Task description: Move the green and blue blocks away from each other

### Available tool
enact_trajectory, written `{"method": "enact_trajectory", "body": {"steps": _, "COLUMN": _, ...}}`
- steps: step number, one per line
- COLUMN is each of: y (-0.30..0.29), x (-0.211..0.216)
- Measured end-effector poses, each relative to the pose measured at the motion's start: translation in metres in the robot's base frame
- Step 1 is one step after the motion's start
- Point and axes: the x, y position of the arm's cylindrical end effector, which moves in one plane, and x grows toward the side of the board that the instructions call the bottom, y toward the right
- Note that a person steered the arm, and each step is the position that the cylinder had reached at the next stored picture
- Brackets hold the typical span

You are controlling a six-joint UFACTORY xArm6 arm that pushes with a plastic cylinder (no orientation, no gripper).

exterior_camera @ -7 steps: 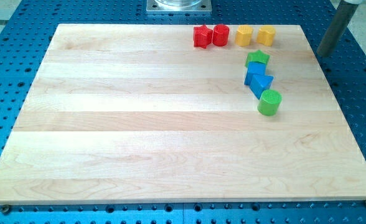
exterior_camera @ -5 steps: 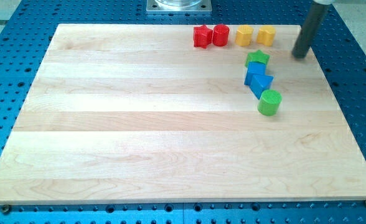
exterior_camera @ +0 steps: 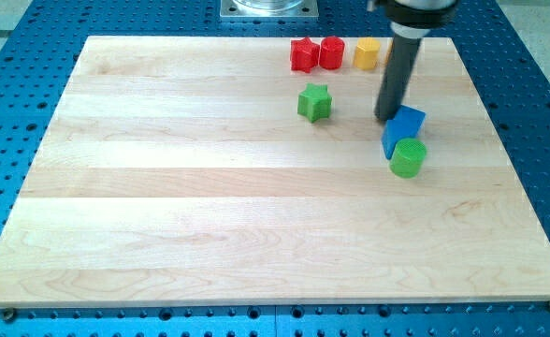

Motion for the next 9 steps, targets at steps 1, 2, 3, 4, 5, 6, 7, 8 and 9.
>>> {"method": "enact_trajectory", "body": {"steps": 1, "y": -0.038, "x": 0.013}}
{"method": "enact_trajectory", "body": {"steps": 2, "y": -0.036, "x": 0.022}}
{"method": "enact_trajectory", "body": {"steps": 3, "y": -0.029, "x": 0.031}}
{"method": "enact_trajectory", "body": {"steps": 4, "y": -0.015, "x": 0.047}}
{"method": "enact_trajectory", "body": {"steps": 5, "y": 0.028, "x": 0.060}}
{"method": "enact_trajectory", "body": {"steps": 6, "y": 0.019, "x": 0.098}}
{"method": "enact_trajectory", "body": {"steps": 7, "y": 0.014, "x": 0.151}}
{"method": "enact_trajectory", "body": {"steps": 8, "y": 0.015, "x": 0.181}}
{"method": "enact_trajectory", "body": {"steps": 9, "y": 0.043, "x": 0.198}}
